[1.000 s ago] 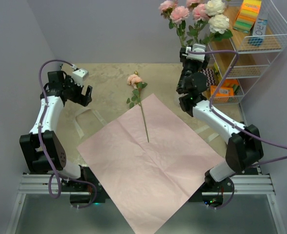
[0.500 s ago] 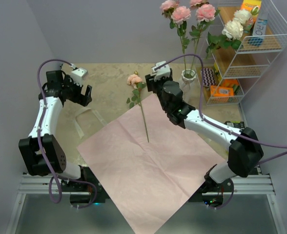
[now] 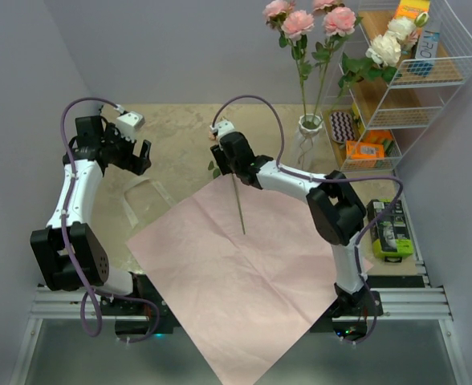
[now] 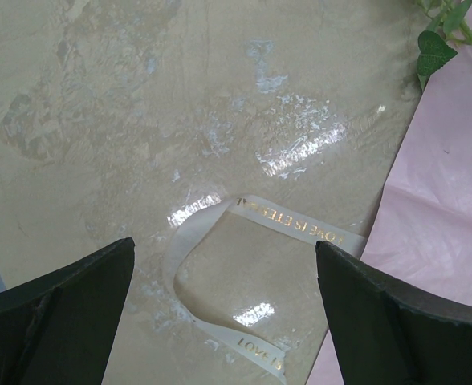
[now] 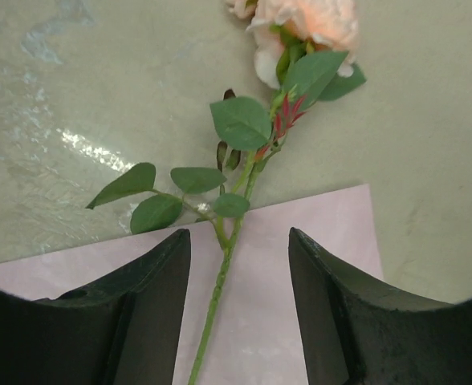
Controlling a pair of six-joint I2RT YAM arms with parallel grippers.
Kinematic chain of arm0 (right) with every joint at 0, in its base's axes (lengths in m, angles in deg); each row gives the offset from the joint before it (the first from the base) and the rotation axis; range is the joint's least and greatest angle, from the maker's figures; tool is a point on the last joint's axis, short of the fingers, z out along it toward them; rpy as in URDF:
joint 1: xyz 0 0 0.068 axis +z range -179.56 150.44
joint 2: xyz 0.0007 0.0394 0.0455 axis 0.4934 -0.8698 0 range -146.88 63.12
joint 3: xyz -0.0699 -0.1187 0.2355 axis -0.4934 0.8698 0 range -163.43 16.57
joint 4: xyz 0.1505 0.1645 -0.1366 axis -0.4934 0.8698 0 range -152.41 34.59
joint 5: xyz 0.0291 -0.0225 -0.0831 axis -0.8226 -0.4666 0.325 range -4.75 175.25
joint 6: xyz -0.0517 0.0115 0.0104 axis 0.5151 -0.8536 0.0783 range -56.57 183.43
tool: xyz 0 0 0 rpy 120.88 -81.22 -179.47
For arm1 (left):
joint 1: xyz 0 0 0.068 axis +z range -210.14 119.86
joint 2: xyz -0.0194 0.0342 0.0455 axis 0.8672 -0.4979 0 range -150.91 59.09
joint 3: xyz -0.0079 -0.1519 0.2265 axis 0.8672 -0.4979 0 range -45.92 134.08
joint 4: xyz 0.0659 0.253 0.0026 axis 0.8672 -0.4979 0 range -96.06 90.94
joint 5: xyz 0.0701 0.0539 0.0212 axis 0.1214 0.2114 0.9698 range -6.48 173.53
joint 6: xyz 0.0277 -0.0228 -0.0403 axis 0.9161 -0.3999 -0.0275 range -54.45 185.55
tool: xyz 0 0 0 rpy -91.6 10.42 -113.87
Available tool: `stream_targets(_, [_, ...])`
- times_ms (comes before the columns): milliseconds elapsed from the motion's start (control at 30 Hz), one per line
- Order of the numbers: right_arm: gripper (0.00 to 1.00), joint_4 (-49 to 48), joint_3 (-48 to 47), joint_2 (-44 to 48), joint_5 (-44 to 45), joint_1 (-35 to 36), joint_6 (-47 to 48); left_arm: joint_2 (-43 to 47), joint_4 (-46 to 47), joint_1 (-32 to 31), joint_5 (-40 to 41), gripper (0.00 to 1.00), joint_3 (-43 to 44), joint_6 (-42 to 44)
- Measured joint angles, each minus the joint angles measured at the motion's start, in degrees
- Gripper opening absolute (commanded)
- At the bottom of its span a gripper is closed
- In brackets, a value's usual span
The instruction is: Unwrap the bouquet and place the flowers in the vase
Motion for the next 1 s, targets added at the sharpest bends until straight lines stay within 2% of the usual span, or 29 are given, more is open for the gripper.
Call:
stream_targets(333, [0.51, 4.42, -5.05, -8.31, -3.43, -1.68, -5.01, 0.09, 0.13, 0.0, 0.59, 0.99, -0.26, 0.09])
stream_targets(633, [0.47, 5.9, -6.45, -10.91, -5.9, -3.32, -6.84, 0.09, 0.35, 0.0, 0.92, 0.99, -0.55, 0.11])
stream_targets(1000, [0.49, 6.21, -6.27, -11.74, -8.13, -3.5, -9.35, 0.09, 0.48, 0.02, 1.2, 0.99, -0.55, 0.48])
